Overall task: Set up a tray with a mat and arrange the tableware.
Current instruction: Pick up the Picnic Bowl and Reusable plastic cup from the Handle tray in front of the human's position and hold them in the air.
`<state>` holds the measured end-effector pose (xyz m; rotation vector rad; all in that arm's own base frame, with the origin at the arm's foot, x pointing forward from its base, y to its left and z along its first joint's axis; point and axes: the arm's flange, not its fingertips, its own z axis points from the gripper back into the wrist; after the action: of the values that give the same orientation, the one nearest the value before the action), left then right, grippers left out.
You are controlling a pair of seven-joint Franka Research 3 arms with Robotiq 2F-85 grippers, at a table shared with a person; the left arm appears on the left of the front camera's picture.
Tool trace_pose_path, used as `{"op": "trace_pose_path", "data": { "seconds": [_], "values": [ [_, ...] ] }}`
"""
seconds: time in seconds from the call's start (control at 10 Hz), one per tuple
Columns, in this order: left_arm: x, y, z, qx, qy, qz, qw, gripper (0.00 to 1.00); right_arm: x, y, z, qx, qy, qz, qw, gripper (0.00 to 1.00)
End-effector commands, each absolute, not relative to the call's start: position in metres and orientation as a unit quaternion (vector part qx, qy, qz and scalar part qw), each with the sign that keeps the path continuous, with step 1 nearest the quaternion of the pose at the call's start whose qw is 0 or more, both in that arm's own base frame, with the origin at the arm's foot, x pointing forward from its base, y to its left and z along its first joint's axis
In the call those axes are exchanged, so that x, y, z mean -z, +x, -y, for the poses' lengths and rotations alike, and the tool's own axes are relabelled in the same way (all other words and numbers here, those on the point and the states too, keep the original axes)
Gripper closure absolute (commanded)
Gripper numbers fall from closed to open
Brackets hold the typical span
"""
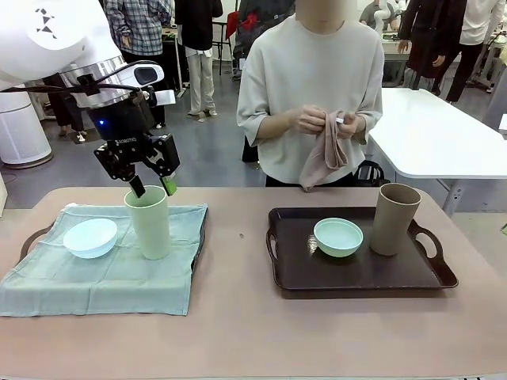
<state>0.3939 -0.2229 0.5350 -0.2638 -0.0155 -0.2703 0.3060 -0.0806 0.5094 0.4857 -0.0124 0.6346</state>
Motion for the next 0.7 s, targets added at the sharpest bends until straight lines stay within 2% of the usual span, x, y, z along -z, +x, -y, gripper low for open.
{"op": "trace_pose_path", "data": {
  "seconds": [0.0,0.1,0.2,0.3,0.4,0.6],
  "values": [
    [-0.535,0.390,0.222,0.145,-0.123,0.008,0.982,0.30,-0.511,0.305,0.079,-0.308,0.236,0.006,0.922,0.00],
    [-0.535,0.394,0.223,0.134,-0.131,0.008,0.982,0.30,-0.509,0.306,0.081,-0.309,0.236,0.006,0.921,0.00],
    [-0.530,0.407,0.279,0.166,-0.112,0.016,0.980,0.30,-0.512,0.321,0.079,-0.370,0.219,0.033,0.903,0.00],
    [-0.528,0.417,0.331,0.205,-0.088,0.025,0.975,0.30,-0.508,0.334,0.082,-0.444,0.163,0.041,0.880,0.00],
    [-0.521,0.436,0.382,0.227,-0.060,0.013,0.972,0.30,-0.502,0.351,0.087,-0.491,0.131,0.064,0.859,0.00],
    [-0.503,0.451,0.438,0.256,-0.019,-0.016,0.966,0.30,-0.514,0.376,0.087,-0.435,0.149,0.187,0.868,0.00]
  ]
}}
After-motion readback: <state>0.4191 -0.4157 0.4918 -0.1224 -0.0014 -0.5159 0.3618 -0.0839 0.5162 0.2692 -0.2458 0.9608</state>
